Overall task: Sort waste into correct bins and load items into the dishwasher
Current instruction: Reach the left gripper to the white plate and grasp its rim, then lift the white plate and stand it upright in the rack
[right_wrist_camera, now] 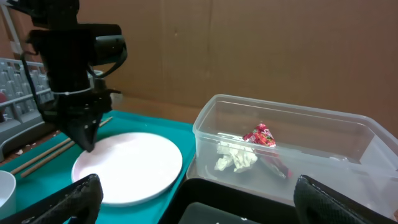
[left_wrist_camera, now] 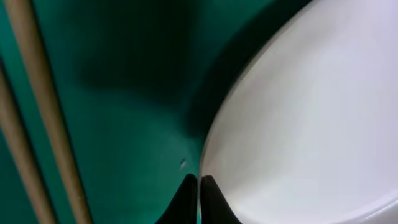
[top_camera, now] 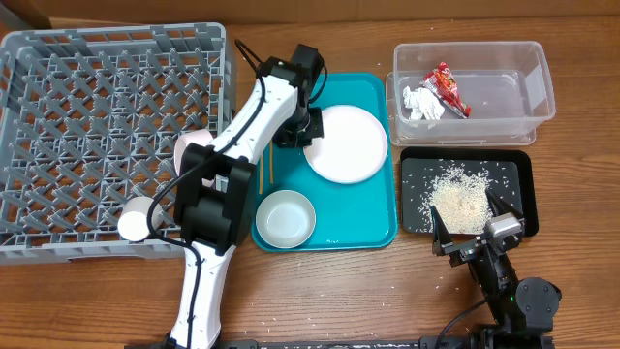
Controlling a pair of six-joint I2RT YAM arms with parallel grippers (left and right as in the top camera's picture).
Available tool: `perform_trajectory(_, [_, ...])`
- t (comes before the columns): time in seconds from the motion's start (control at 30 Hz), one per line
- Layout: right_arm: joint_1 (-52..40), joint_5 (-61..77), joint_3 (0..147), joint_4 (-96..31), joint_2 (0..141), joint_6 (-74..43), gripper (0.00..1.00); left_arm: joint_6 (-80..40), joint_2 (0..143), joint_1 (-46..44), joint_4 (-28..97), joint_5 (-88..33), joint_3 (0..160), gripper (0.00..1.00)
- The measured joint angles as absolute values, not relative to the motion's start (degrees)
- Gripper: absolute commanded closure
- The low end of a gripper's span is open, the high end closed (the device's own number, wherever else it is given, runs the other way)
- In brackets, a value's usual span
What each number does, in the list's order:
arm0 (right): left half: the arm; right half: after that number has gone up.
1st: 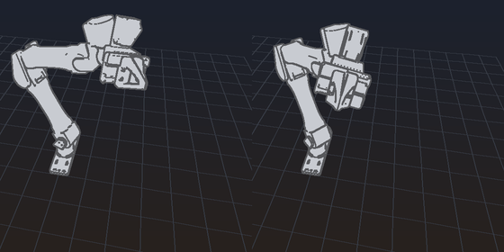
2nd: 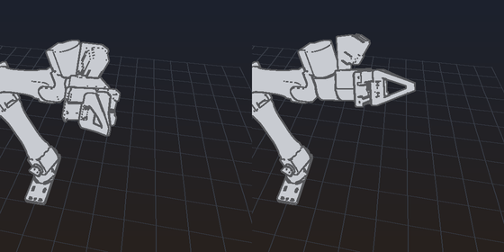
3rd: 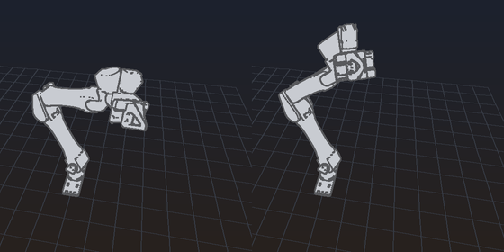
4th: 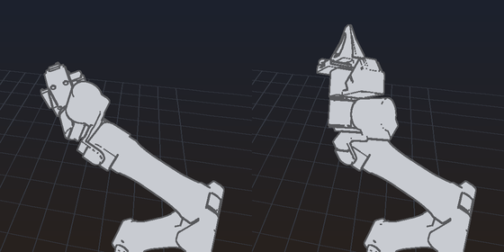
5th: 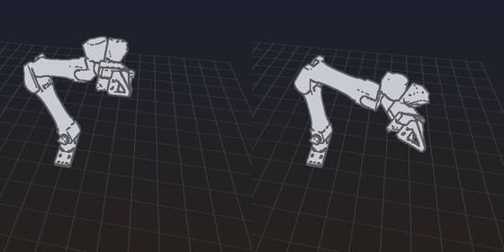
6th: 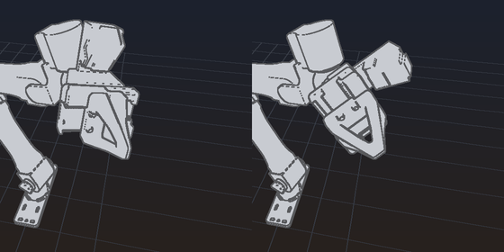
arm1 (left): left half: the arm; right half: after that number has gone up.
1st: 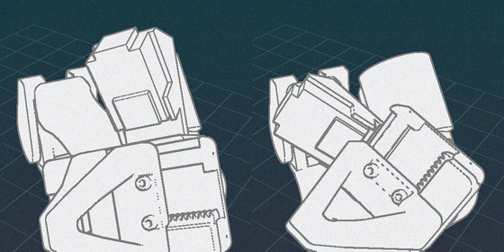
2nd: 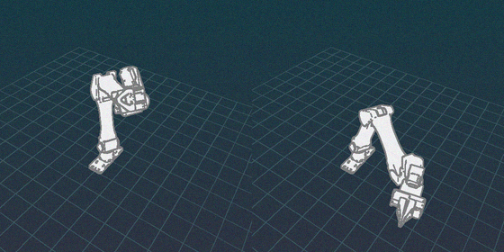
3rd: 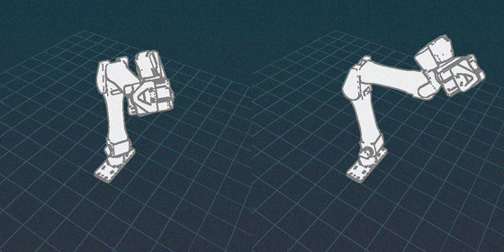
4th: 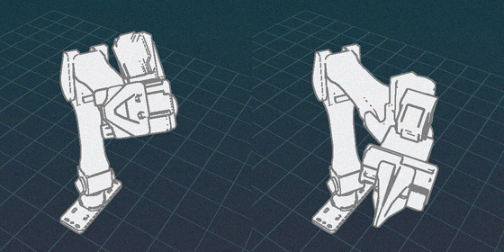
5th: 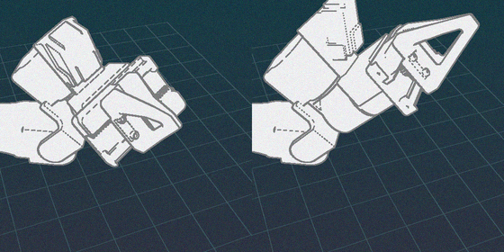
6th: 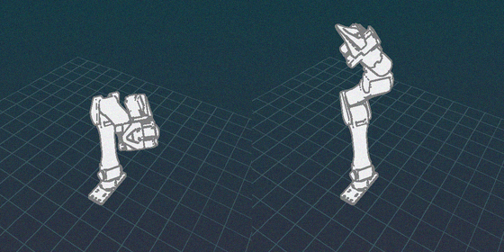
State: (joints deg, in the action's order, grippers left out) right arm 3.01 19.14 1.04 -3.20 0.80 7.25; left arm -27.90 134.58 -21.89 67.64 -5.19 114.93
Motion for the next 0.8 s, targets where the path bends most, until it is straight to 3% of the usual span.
perform_trajectory(0.3, [3.0, 19.1, 1.0, -3.2, 0.8, 7.2, 0.0, -26.8, 125.8, -17.0, 80.7, 1.1, 127.4, 0.96])
perform_trajectory(0.57, [3.0, 19.1, 1.0, -3.2, 0.8, 7.2, 0.0, -26.5, 108.0, -15.8, 93.2, 25.3, 130.3, 0.96])
perform_trajectory(0.8, [3.0, 19.1, 1.0, -3.2, 0.8, 7.2, 0.0, -22.2, 106.1, -15.7, 96.8, 45.6, 130.2, 0.96])
